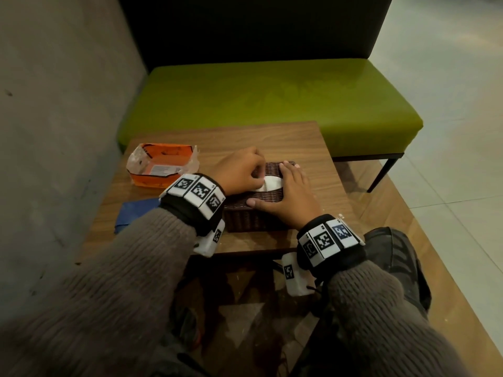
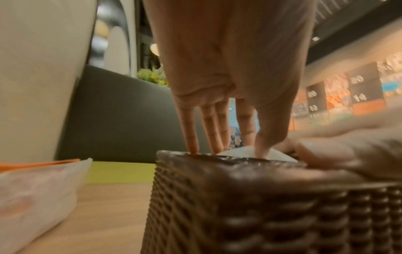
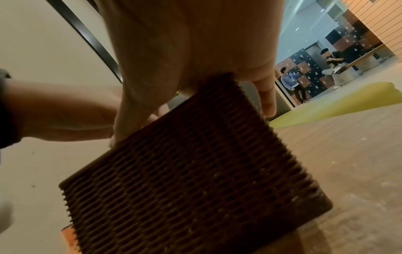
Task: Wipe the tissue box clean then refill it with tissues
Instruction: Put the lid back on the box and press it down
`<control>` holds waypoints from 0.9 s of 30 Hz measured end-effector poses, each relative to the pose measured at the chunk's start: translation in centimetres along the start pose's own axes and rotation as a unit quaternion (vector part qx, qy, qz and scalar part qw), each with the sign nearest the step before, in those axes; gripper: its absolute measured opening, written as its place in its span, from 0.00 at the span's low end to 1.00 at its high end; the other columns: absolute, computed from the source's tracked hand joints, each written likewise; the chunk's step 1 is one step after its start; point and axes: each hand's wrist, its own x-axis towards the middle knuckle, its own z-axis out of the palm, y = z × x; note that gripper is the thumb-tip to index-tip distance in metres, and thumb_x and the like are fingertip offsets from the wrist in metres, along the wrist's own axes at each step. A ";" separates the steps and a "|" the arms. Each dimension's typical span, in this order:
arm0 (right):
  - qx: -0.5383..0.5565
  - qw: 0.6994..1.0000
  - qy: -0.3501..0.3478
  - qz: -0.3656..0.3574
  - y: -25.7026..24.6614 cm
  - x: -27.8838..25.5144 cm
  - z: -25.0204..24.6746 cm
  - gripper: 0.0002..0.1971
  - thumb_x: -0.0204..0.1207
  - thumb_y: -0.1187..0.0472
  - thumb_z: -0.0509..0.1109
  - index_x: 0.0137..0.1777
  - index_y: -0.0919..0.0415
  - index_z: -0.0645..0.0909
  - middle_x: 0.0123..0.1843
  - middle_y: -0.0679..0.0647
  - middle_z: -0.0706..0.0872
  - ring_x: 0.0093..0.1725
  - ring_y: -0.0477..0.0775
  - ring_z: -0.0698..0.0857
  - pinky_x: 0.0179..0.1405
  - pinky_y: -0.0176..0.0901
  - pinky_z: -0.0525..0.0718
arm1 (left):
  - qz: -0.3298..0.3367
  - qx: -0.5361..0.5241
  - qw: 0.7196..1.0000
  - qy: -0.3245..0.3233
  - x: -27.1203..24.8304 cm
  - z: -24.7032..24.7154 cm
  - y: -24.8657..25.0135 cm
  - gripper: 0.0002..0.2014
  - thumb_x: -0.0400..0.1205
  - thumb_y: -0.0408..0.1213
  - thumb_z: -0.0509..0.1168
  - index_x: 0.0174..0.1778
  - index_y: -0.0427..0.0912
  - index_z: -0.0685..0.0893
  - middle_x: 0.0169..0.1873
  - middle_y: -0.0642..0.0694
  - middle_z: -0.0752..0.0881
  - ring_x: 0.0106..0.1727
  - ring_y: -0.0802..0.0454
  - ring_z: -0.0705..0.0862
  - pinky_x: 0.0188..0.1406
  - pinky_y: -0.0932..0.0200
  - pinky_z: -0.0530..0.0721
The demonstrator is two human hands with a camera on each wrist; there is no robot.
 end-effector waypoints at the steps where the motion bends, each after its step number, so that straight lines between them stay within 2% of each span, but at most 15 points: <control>1: 0.001 1.000 0.003 0.000 0.0 0.0 0.0 0.59 0.59 0.28 0.72 0.84 0.60 0.52 0.85 0.50 0.53 0.85 0.50 0.45 0.82 0.60 0.56 | -0.007 -0.038 0.999 0.032 -0.4 0.1 -0.3 0.03 0.74 0.37 0.68 0.38 0.45 0.81 0.54 0.45 0.81 0.53 0.47 0.80 0.48 0.55 0.77; 3: 0.001 1.000 0.008 -0.003 0.0 0.0 0.0 0.59 0.60 0.28 0.72 0.83 0.60 0.52 0.85 0.50 0.53 0.85 0.51 0.46 0.82 0.60 0.56 | -0.024 -0.087 0.993 0.075 -1.2 0.5 -0.7 0.04 0.74 0.39 0.67 0.41 0.45 0.80 0.49 0.45 0.82 0.52 0.47 0.80 0.49 0.53 0.77; 6: -0.003 1.000 0.010 -0.008 0.0 0.1 0.1 0.59 0.59 0.28 0.71 0.83 0.61 0.53 0.85 0.51 0.54 0.85 0.51 0.47 0.82 0.60 0.57 | -0.046 -0.122 0.985 0.110 -2.6 1.6 -0.6 0.12 0.77 0.40 0.66 0.54 0.44 0.79 0.52 0.49 0.78 0.55 0.52 0.77 0.50 0.59 0.72; 8: 0.021 1.000 0.020 -0.012 0.3 -0.1 0.2 0.60 0.57 0.27 0.71 0.83 0.60 0.54 0.85 0.53 0.56 0.84 0.52 0.51 0.80 0.62 0.60 | -0.049 -0.136 0.968 0.203 -4.2 2.3 -0.1 0.17 0.77 0.40 0.65 0.61 0.43 0.76 0.56 0.48 0.77 0.59 0.53 0.75 0.54 0.62 0.70; 10: 0.060 0.995 0.078 -0.022 0.6 -1.0 0.0 0.56 0.57 0.30 0.73 0.80 0.60 0.59 0.82 0.55 0.62 0.82 0.55 0.60 0.78 0.61 0.65 | -0.034 -0.110 0.945 0.306 -6.5 3.1 0.4 0.14 0.77 0.37 0.65 0.58 0.40 0.77 0.53 0.46 0.79 0.57 0.52 0.75 0.56 0.63 0.70; 11: 0.068 0.989 0.122 -0.038 0.9 -1.7 0.0 0.50 0.59 0.33 0.75 0.77 0.59 0.65 0.78 0.56 0.68 0.78 0.57 0.66 0.74 0.57 0.70 | -0.034 -0.088 0.940 0.328 -7.8 3.6 0.7 0.13 0.77 0.35 0.66 0.57 0.40 0.78 0.51 0.45 0.79 0.56 0.52 0.75 0.56 0.63 0.70; 13: 0.059 0.976 0.192 -0.081 1.4 -3.3 0.0 0.34 0.64 0.42 0.78 0.67 0.57 0.75 0.67 0.55 0.77 0.67 0.58 0.75 0.63 0.49 0.76 | -0.040 -0.056 0.946 0.317 -9.8 4.9 0.7 0.12 0.78 0.36 0.66 0.57 0.41 0.79 0.52 0.46 0.80 0.56 0.51 0.76 0.56 0.60 0.74; 15: 0.042 0.971 0.207 -0.109 1.7 -4.7 0.2 0.22 0.66 0.52 0.80 0.58 0.56 0.80 0.60 0.52 0.80 0.60 0.55 0.78 0.56 0.44 0.76 | -0.046 -0.039 0.956 0.287 -10.8 6.5 0.2 0.13 0.79 0.38 0.65 0.60 0.43 0.80 0.54 0.47 0.80 0.58 0.50 0.77 0.57 0.57 0.77; 17: 0.035 0.970 0.207 -0.124 2.1 -5.2 0.7 0.16 0.68 0.59 0.79 0.55 0.56 0.84 0.58 0.52 0.83 0.58 0.55 0.80 0.53 0.42 0.75 | -0.046 -0.027 0.958 0.282 -10.7 7.4 -0.5 0.15 0.79 0.40 0.62 0.60 0.43 0.82 0.55 0.46 0.81 0.59 0.50 0.77 0.59 0.56 0.78; 20: 0.036 0.963 0.233 -0.128 2.5 -4.4 1.2 0.12 0.69 0.65 0.78 0.53 0.60 0.87 0.54 0.55 0.86 0.55 0.58 0.83 0.52 0.44 0.79 | -0.054 -0.037 0.952 0.299 -9.4 8.0 -1.2 0.13 0.79 0.34 0.66 0.58 0.40 0.84 0.54 0.44 0.84 0.61 0.52 0.77 0.62 0.61 0.74; 23: 0.034 0.963 0.240 -0.115 2.7 -1.7 1.1 0.11 0.70 0.67 0.77 0.52 0.64 0.88 0.53 0.58 0.87 0.56 0.61 0.84 0.53 0.45 0.79 | -0.065 -0.049 0.948 0.306 -7.0 7.7 -1.9 0.13 0.76 0.28 0.70 0.56 0.37 0.86 0.51 0.42 0.85 0.59 0.52 0.76 0.60 0.66 0.71; 27: 0.037 0.971 0.214 -0.095 2.7 2.9 1.0 0.11 0.72 0.68 0.75 0.54 0.66 0.88 0.56 0.59 0.87 0.59 0.63 0.84 0.57 0.50 0.80 | -0.101 -0.063 0.950 0.288 -2.9 6.5 -3.2 0.12 0.77 0.28 0.68 0.56 0.38 0.86 0.51 0.43 0.85 0.57 0.45 0.81 0.55 0.62 0.74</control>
